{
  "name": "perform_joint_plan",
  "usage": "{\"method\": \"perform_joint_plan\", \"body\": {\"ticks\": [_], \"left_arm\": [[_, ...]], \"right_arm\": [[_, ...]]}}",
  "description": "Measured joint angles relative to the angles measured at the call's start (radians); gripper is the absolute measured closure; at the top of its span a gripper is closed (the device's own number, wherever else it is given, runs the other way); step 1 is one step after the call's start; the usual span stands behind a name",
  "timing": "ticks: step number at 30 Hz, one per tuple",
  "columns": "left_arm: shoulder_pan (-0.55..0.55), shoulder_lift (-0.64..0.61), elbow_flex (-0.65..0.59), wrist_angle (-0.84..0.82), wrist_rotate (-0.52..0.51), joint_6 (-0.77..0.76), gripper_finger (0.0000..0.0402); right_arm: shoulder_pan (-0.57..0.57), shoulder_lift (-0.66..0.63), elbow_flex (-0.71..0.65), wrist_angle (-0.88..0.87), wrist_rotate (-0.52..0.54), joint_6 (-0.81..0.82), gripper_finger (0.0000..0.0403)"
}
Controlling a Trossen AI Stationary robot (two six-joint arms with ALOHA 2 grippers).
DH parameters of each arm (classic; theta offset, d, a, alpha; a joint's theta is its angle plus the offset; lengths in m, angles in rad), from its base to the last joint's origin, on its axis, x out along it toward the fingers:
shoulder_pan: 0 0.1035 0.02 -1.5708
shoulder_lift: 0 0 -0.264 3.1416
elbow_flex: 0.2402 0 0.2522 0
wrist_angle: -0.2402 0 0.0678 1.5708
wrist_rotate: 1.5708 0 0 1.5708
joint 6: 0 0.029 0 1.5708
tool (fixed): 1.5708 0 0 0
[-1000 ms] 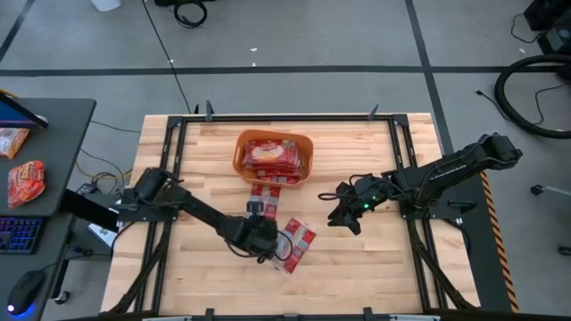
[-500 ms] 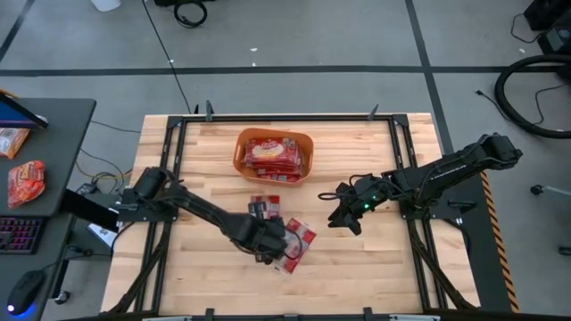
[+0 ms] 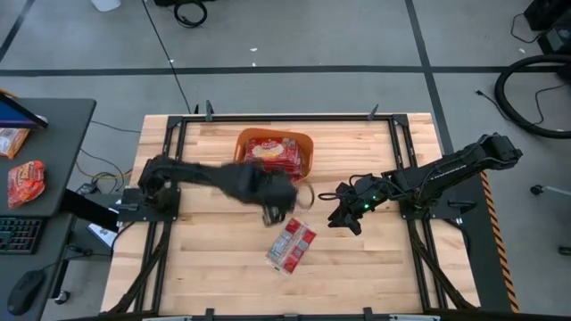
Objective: Sort popcorn bags into baskets
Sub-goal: Put the red popcorn bag into the orange bin
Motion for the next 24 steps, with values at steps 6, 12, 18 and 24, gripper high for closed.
{"method": "perform_joint_plan", "body": {"ticks": [6,12,18,24], "left_arm": [[0.16,-0.001,0.194,-0.094,0.049,0.012,0.0401],[0.355,-0.008,0.267,-0.001,0.184,0.025,0.04],[0.503,0.023,0.267,0.135,0.286,-0.003,0.0399],[0.597,0.088,0.265,0.261,0.505,-0.058,0.0399]], "right_arm": [[0.0,0.0,0.0,0.0,0.0,0.003,0.0245],[0.0,0.0,0.0,0.001,0.0,0.007,0.0245],[0.0,-0.003,-0.001,0.021,0.001,0.008,0.0245],[0.0,-0.004,-0.001,0.031,0.001,0.012,0.0245]]}}
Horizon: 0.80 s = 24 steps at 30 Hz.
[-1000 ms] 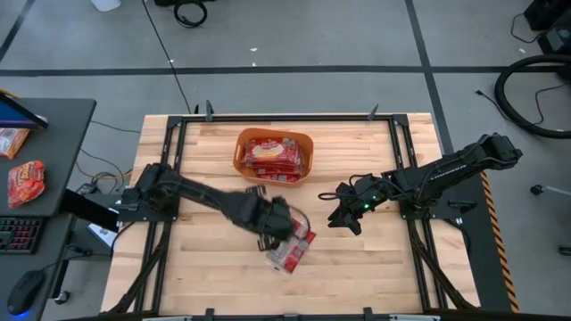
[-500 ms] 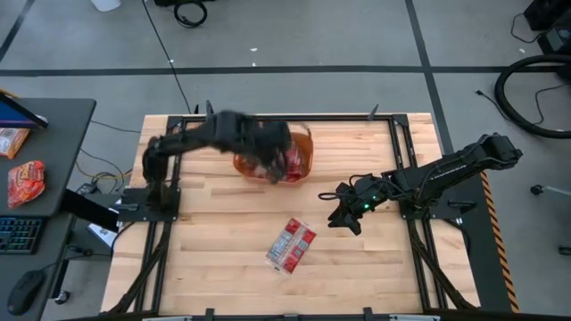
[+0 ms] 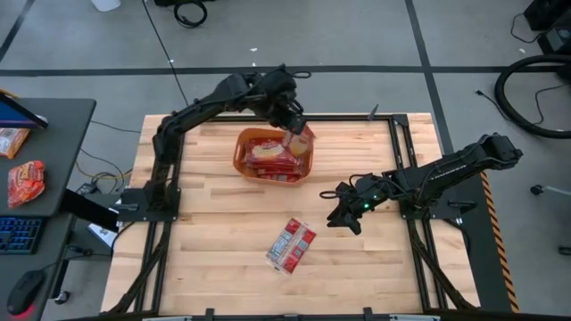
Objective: Sort popcorn bags into baskets
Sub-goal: Put the red popcorn bag into the orange bin
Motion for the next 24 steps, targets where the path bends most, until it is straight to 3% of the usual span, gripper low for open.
{"method": "perform_joint_plan", "body": {"ticks": [3,7,10,13,20,24], "left_arm": [[0.021,0.035,0.0,-0.001,0.024,-0.003,0.0398],[0.054,0.074,0.0,-0.156,0.003,0.052,0.0398],[0.071,0.099,0.0,-0.255,-0.102,0.101,0.0398],[0.084,0.109,0.0,-0.274,-0.133,0.142,0.0398],[0.096,0.108,0.0,-0.325,-0.308,0.199,0.0396],[0.098,0.128,0.001,-0.352,-0.361,0.207,0.0365]], "right_arm": [[0.0,0.0,0.0,-0.003,0.0,0.001,0.0245],[0.001,0.0,0.0,-0.006,-0.008,0.004,0.0245],[0.001,0.0,0.0,-0.004,-0.017,0.005,0.0245],[0.001,0.0,0.0,-0.001,-0.023,0.005,0.0245],[0.001,0.0,0.0,0.009,-0.025,0.021,0.0245],[0.001,0.0,0.0,0.014,-0.026,0.029,0.0245]]}}
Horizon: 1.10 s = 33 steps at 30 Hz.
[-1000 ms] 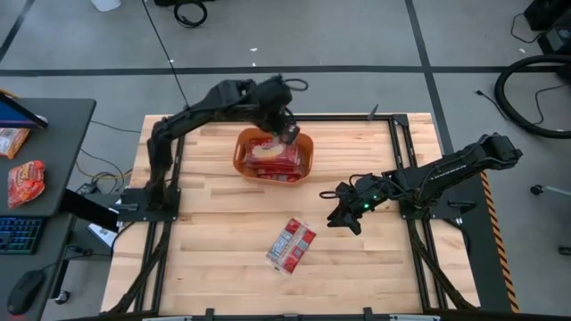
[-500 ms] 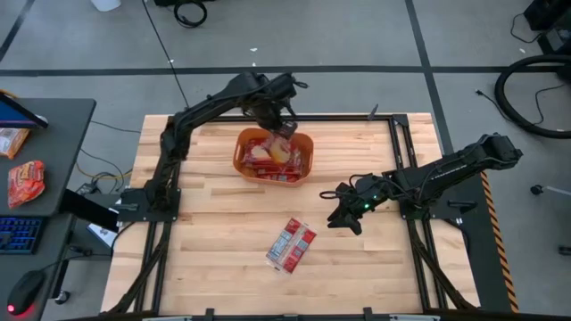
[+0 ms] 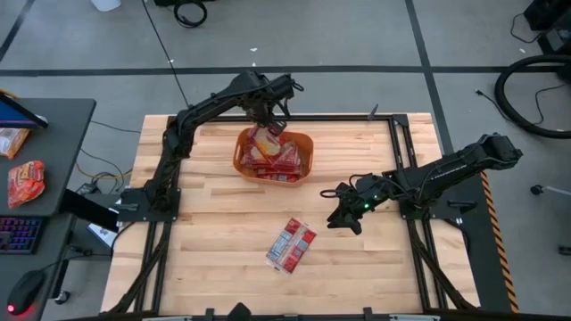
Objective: Sort popcorn bags into baskets
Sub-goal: Put the red popcorn bag into the orange bin
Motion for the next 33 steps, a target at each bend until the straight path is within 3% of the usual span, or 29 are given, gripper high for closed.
{"method": "perform_joint_plan", "body": {"ticks": [7,11,17,23,27,31,33], "left_arm": [[-0.01,0.012,-0.001,0.001,-0.034,0.044,0.0251],[-0.028,-0.001,-0.001,0.0,0.004,0.137,0.0212],[-0.134,-0.004,0.0,0.0,0.204,0.517,0.022],[-0.262,-0.003,-0.001,0.001,0.197,0.857,0.0236],[-0.287,0.001,-0.033,0.002,0.185,0.724,0.0237],[-0.333,-0.003,-0.035,0.001,0.441,0.606,0.0249],[-0.384,-0.004,-0.035,0.001,0.501,0.563,0.026]], "right_arm": [[0.009,-0.004,0.0,0.008,0.0,0.002,0.0245],[0.011,-0.004,0.0,0.008,0.0,0.004,0.0245],[0.011,-0.004,0.0,0.008,0.001,-0.001,0.0245],[0.011,-0.004,0.0,0.012,0.001,-0.002,0.0245],[0.011,-0.004,0.0,0.015,0.001,-0.002,0.0245],[0.011,-0.004,0.0,0.015,-0.016,-0.007,0.0245],[0.011,-0.008,0.0,0.005,-0.033,-0.007,0.0245]]}}
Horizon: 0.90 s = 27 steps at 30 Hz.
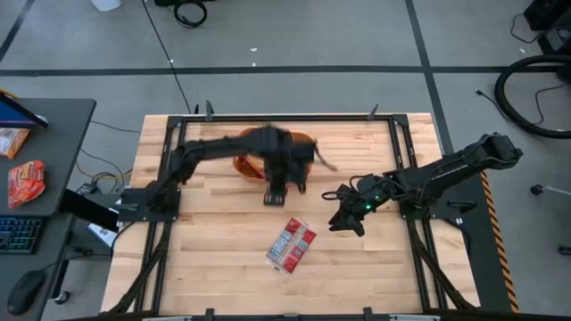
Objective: Sort popcorn bags into baskets
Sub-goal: Put the red popcorn bag into the orange bin
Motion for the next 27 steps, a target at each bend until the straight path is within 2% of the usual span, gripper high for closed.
{"method": "perform_joint_plan", "body": {"ticks": [6,10,13,18,23,27], "left_arm": [[-0.168,0.0,0.0,0.003,0.007,-0.052,0.0283],[-0.264,0.0,0.0,0.04,-0.039,-0.095,0.0285],[-0.309,0.0,-0.003,0.091,-0.078,-0.13,0.0286],[-0.373,-0.009,-0.142,0.211,-0.096,-0.184,0.0286],[-0.442,-0.015,-0.304,0.38,-0.092,-0.241,0.0286],[-0.487,-0.015,-0.409,0.488,-0.108,-0.315,0.0286]], "right_arm": [[0.029,-0.01,0.001,-0.101,-0.004,-0.046,0.0245],[0.092,-0.007,0.001,-0.174,0.065,-0.117,0.0245],[0.145,-0.006,0.001,-0.186,0.081,-0.162,0.0245],[0.243,-0.001,0.001,-0.181,0.107,-0.218,0.0245],[0.353,0.038,0.001,-0.136,0.272,-0.27,0.0245],[0.404,0.113,0.001,-0.011,0.366,-0.359,0.0245]]}}
